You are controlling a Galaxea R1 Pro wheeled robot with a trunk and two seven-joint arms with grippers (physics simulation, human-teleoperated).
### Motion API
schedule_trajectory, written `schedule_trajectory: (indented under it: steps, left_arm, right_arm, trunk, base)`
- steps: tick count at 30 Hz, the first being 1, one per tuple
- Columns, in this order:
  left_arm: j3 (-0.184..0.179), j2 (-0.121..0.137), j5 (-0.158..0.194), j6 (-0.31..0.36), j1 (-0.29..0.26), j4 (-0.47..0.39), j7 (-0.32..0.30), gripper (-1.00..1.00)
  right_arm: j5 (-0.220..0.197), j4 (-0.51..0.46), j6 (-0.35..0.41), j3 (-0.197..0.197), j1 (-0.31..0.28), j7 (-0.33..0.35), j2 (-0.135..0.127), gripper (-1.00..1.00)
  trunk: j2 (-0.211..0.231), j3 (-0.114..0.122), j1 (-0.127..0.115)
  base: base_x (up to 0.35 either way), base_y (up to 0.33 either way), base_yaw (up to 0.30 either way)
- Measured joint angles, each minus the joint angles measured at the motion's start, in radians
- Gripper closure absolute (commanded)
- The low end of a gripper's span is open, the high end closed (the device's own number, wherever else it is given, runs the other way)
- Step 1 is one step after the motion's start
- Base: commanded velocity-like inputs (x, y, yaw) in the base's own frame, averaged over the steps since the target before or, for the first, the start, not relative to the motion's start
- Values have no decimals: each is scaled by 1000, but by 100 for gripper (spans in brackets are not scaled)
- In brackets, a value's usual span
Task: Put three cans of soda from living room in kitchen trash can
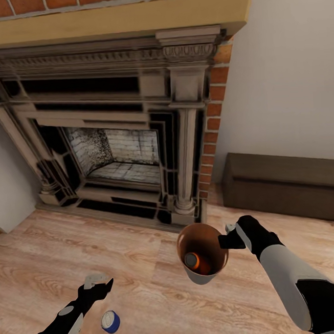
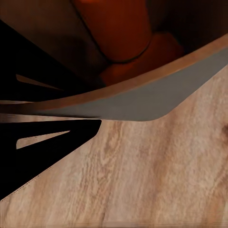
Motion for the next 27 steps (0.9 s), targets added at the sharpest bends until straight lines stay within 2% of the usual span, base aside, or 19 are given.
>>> schedule_trajectory:
  steps: [10,13,18,27]
  left_arm:
    - [1,6,-1,0,0,0,0,-100]
    - [1,7,-2,-1,0,-1,0,-100]
    - [-1,6,0,-19,0,-5,0,-100]
    - [-4,3,-11,-41,0,1,2,-100]
  right_arm:
    - [-8,0,1,1,1,-6,6,100]
    - [5,0,0,2,1,-9,7,100]
    - [-12,0,1,1,1,-10,10,100]
    - [-2,0,23,3,-1,-12,11,100]
  trunk:
    - [0,6,0]
    - [0,6,0]
    - [0,6,0]
    - [-63,-22,34]
  base:
    - [-75,156,-220]
    - [-14,22,-81]
    - [-4,6,-23]
    - [-1,1,-3]
